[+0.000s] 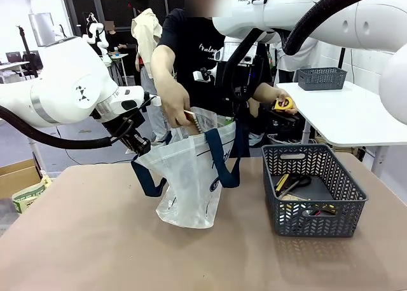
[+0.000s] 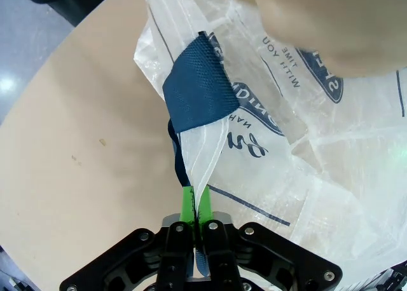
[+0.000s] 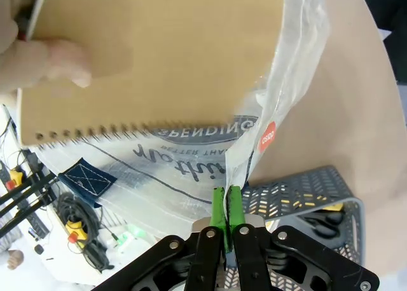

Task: Transfer purchased items from the store into the shopping bag.
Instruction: Move the Reusable shopping bag to the right side of the table.

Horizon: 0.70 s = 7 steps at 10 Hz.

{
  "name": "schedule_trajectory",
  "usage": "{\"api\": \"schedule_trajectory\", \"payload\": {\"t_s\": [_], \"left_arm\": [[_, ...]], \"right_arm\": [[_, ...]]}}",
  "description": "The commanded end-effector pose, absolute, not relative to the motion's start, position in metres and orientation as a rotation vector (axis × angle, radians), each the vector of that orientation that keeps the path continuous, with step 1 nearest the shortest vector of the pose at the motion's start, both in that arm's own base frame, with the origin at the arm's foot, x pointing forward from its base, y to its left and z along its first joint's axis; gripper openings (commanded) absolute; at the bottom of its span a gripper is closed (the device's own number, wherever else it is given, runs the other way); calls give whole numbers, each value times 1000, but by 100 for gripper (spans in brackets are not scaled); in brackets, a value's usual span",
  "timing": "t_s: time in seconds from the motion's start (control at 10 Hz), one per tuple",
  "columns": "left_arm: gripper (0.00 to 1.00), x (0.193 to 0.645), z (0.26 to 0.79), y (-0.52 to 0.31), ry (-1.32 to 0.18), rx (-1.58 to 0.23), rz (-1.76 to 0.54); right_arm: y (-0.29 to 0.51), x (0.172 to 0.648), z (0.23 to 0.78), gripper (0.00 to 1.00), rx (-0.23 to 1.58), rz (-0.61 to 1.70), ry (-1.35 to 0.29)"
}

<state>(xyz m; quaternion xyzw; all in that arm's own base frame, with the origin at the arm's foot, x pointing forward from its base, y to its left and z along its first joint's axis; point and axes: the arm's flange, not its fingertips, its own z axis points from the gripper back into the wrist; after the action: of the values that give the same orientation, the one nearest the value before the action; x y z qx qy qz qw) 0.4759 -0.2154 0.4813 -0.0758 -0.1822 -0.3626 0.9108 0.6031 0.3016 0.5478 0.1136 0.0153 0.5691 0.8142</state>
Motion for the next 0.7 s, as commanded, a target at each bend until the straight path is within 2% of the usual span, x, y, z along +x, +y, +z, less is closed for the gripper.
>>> {"api": "schedule_trajectory", "payload": {"t_s": [0.0, 0.6], "left_arm": [[0, 476, 481, -215, -376, -156, -748], [0, 473, 490, -199, -480, -282, -641]], "right_arm": [[301, 602, 548, 0, 242, 1209, 33], [305, 603, 548, 0, 226, 1273, 55]]}}
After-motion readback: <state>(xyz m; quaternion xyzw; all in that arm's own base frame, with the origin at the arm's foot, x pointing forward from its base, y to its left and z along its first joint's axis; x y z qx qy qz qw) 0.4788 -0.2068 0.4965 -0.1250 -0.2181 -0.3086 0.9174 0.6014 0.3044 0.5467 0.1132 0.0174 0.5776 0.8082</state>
